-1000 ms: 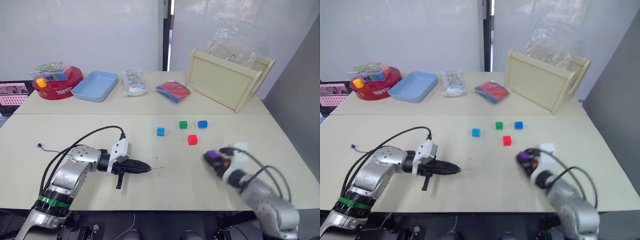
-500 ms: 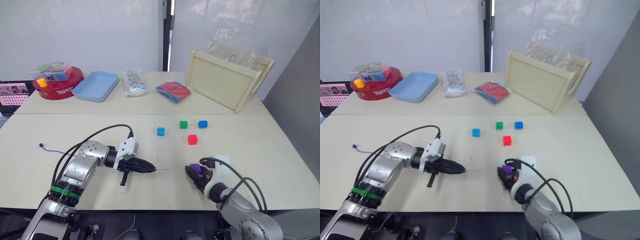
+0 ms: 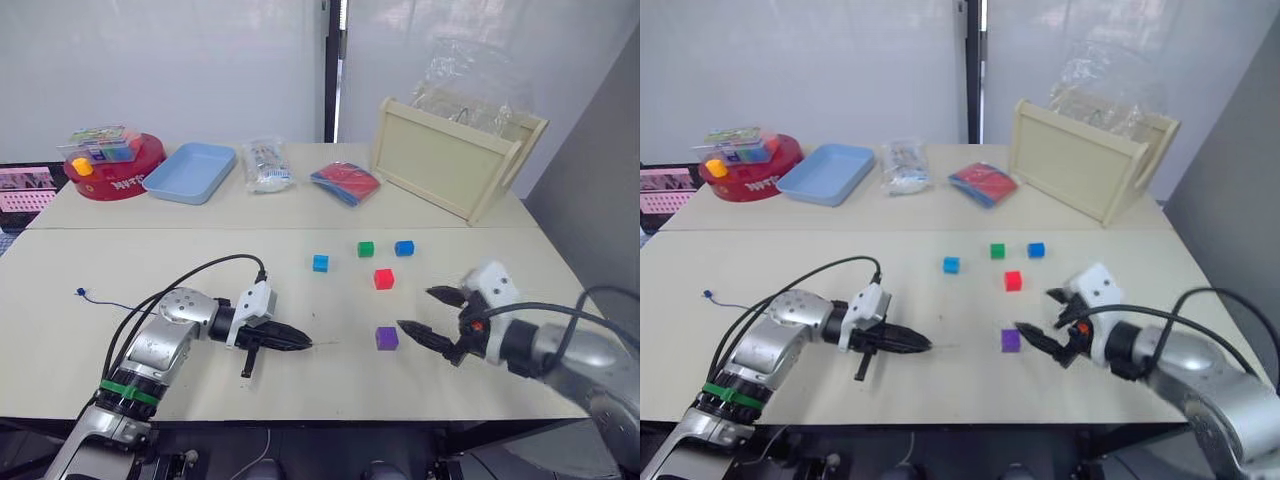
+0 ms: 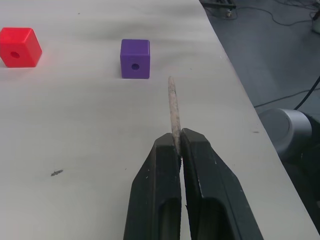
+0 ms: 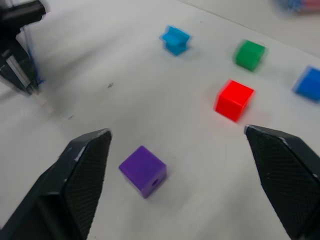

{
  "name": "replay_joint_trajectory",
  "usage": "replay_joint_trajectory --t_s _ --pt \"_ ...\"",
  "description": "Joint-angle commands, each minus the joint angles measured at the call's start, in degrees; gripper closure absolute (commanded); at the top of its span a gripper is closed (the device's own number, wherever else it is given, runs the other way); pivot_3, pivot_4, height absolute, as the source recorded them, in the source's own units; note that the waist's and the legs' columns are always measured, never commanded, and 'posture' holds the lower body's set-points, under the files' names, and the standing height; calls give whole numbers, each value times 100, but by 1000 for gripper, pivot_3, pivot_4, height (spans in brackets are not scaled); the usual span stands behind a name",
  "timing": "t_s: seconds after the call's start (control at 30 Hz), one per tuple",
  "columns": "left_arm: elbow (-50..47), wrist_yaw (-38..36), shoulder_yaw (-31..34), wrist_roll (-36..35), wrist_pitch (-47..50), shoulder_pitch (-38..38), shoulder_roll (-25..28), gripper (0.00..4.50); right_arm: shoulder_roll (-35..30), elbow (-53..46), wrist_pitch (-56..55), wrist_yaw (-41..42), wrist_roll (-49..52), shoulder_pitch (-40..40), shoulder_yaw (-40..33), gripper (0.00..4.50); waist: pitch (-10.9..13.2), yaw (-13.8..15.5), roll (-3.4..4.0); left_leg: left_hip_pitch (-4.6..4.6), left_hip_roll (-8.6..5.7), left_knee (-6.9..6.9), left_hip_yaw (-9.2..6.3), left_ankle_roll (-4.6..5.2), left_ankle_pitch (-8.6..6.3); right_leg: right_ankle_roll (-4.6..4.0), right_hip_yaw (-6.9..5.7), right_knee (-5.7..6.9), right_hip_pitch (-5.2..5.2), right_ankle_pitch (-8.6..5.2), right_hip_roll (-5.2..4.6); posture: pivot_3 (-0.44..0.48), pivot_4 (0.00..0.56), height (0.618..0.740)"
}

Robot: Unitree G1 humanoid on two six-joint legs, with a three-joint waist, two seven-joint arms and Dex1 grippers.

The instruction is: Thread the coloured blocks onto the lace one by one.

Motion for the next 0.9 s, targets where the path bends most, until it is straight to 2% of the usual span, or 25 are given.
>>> replay_joint_trajectory --t_s 0.03,0.17,0.3,0.5,0.53,0.8,0.9 --pt "-272 105 55 10 -20 34 16 4500 -214 756 -977 1102 -745 -519 777 29 1 16 -3 -4 0 0 -2 0 0 0 -3 -2 1 0 -1 0 150 740" --pt "-405 144 21 24 -69 121 34 4500 -64 1738 -1851 1700 -1648 -1262 1596 29 1 11 -4 -13 -3 11 -3 -1 0 0 -3 -1 -1 0 -6 0 150 740" --pt "-403 140 -15 119 -113 109 98 4500 316 2482 -2159 2123 -2150 -1787 2152 29 1 -5 -4 -10 -2 9 -5 -1 1 0 -4 1 -2 0 -3 0 150 740" --pt "-371 200 -63 230 -147 75 4 4500 675 2722 -1967 2202 -2414 -2023 2230 29 1 15 -4 -17 -4 14 -7 -2 1 0 -7 2 -4 0 -6 0 150 740" --pt "-377 209 -74 241 -146 77 -16 4500 719 2720 -1891 2198 -2423 -2037 2219 525 1 15 -4 -17 -4 14 -8 -2 1 0 -7 2 -4 0 -6 0 150 740" --pt "-311 235 -196 361 -280 71 -167 4500 839 2263 -1272 2276 -2286 -1924 2118 3225 1 16 -4 -16 -3 14 -10 -2 1 0 -10 3 -3 0 -5 0 150 740" --pt "-240 285 -287 446 -356 50 -245 4500 867 1763 -847 2219 -2192 -1803 2168 3320 1 17 -4 -16 -3 14 -10 -2 1 0 -10 3 -4 0 -5 0 150 740"
